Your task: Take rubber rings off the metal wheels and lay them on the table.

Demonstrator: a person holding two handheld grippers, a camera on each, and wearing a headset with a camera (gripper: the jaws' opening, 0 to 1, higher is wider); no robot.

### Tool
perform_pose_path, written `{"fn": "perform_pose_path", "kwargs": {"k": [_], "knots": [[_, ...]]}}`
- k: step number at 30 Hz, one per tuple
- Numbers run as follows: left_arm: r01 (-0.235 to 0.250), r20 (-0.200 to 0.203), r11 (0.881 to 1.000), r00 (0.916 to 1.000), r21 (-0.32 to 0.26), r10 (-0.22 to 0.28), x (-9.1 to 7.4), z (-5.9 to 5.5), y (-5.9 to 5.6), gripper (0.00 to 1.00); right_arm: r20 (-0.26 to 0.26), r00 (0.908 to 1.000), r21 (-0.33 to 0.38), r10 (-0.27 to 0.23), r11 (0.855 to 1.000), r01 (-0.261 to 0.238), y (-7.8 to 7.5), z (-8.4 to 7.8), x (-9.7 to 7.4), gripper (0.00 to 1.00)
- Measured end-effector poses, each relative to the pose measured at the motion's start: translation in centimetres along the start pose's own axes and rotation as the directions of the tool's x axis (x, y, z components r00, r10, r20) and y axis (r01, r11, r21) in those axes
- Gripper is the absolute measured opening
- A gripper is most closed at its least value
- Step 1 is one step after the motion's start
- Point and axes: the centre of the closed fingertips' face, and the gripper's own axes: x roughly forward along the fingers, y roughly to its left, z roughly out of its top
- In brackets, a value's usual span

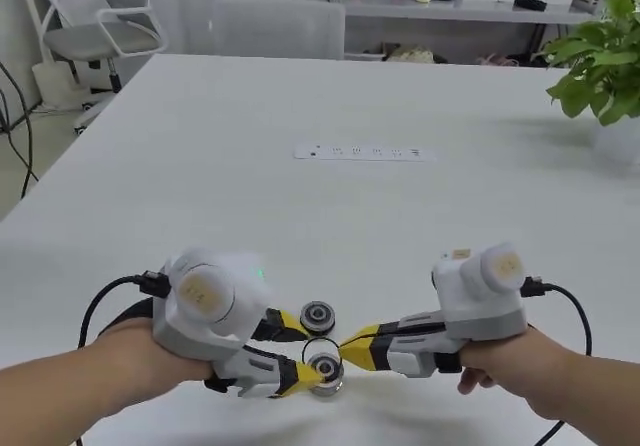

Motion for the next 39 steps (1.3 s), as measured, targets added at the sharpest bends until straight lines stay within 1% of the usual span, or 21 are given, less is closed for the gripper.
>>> {"fn": "perform_pose_path", "kwargs": {"k": [2, 7, 10, 17, 21, 25, 33, 39], "knots": [[-0.006, 0.005, 1.0, 1.0, -0.005, 0.006, -0.3, 0.0, 0.1, 0.26, 0.002, 1.0, 0.001, 0.001, 1.0, -0.001, 0.0, 0.0, 0.0, 0.0], [-0.023, 0.033, 0.999, 0.9992, -0.026, 0.024, -1.2, 0.3, 0.3, 0.28, 0.007, 1.0, 0.004, 0.002, 1.0, -0.002, 0.0, 0.2, -0.1, 0.0], [-0.036, 0.046, 0.999, 0.9983, -0.035, 0.037, -1.7, 0.4, 0.5, 0.32, 0.009, 1.0, 0.003, 0.003, 1.0, -0.003, 0.0, 0.2, -0.1, 0.0], [-0.066, 0.085, 0.996, 0.9938, -0.065, 0.071, -3.0, 0.9, 1.2, 0.36, 0.017, 0.9999, 0.007, 0.003, 1.0, -0.003, 0.0, 0.5, -0.2, 0.0], [-0.079, 0.092, 0.994, 0.9921, -0.073, 0.086, -3.6, 0.7, 1.5, 0.39, 0.02, 0.9998, 0.006, 0.003, 1.0, -0.003, 0.0, 0.6, -0.2, 0.0], [-0.094, 0.1, 0.991, 0.9896, -0.094, 0.103, -4.1, 0.5, 1.7, 0.42, 0.026, 0.9997, 0.007, 0.003, 1.0, -0.004, 0.0, 0.8, -0.3, 0.0], [-0.109, 0.101, 0.988, 0.9876, -0.114, 0.12, -5.1, 0.0, 1.7, 0.47, 0.032, 0.9995, 0.004, 0.003, 1.0, -0.004, 0.2, 1.1, -0.3, 0.0], [-0.124, 0.108, 0.984, 0.9845, -0.126, 0.138, -5.8, -0.3, 1.7, 0.49, 0.034, 0.9994, 0.002, 0.004, 1.0, -0.005, 0.4, 1.3, -0.3, 0.0]]}}
